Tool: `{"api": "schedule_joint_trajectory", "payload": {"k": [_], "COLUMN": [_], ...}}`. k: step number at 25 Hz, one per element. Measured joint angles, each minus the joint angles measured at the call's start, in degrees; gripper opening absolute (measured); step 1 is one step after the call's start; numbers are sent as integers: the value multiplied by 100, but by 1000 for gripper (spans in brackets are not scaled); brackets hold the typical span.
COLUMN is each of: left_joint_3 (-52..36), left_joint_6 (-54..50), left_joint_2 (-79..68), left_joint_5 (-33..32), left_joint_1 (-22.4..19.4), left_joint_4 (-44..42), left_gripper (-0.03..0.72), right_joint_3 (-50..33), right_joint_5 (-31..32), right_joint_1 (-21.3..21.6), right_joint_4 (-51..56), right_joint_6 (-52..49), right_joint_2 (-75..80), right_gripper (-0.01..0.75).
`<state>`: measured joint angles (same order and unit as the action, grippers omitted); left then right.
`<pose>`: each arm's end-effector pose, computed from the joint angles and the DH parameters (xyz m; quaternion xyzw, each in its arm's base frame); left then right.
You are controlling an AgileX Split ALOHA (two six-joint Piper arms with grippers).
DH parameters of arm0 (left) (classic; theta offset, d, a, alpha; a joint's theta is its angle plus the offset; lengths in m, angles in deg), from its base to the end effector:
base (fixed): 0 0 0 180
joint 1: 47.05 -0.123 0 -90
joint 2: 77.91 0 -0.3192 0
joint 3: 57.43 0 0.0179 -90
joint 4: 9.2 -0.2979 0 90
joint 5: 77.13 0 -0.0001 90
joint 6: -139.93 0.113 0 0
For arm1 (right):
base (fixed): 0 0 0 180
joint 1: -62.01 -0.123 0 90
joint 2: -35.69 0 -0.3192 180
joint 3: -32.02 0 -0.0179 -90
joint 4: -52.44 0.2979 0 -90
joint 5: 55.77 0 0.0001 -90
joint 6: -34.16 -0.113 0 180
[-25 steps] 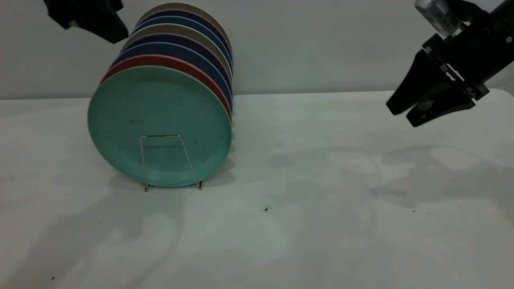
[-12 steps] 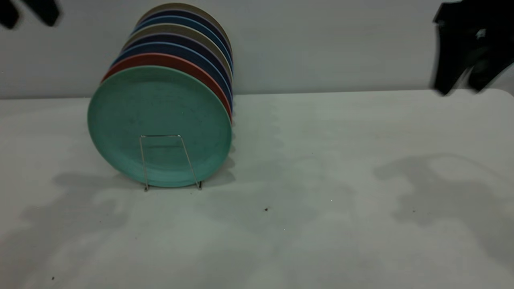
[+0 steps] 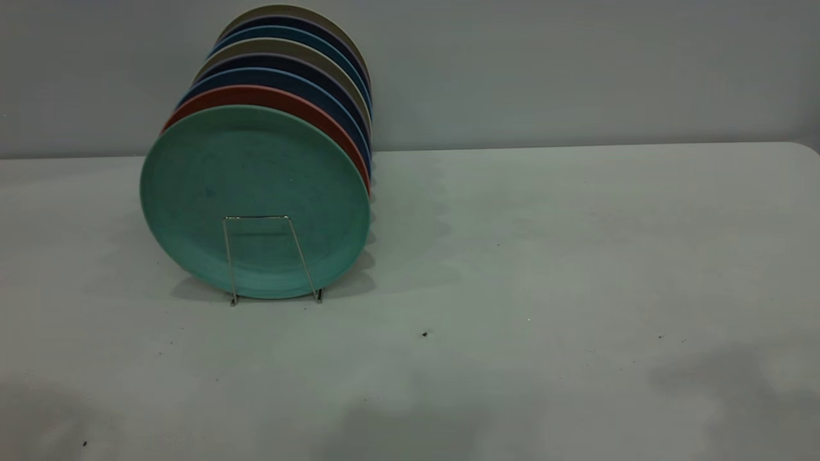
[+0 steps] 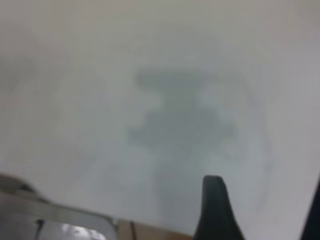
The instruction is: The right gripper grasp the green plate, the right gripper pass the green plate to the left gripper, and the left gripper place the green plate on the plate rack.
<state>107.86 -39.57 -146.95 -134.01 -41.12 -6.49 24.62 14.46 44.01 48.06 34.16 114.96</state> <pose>0.2498 -0.0304 0.3840 0.0473 0.9401 -0.0389 0.3353 0.2699 0.0792 0.3681 -0.1586 0.9661 -0.0061 0.2035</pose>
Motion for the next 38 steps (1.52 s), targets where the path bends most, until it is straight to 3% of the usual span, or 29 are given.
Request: {"api": "schedule_joint_trajectory", "payload": {"k": [6,17,26,38], "left_joint_3": [-1357,-2942,-3177,-3532], "left_joint_6": [0,-130,-50,264], "left_joint_2": [1833,4898,6315,6335], "left_joint_5": [-26,-562,-959,-797], "left_joint_1": [0,0,0,0], "left_joint_4": [-7,6,-17,-58], "left_gripper": [473,473,473,473], "right_joint_3": [-1263,-3123,-4162,-4322], "right_joint_5": [81,86,-178,-566], "right_joint_1": [-85,-85,-85,-85], "right_joint_4": [604,673,813,1118], "right_joint_6": [256,645,792,809], "right_joint_2": [-2178,-5809,-6501,-6501], "right_gripper": [527,527,527,527]}}
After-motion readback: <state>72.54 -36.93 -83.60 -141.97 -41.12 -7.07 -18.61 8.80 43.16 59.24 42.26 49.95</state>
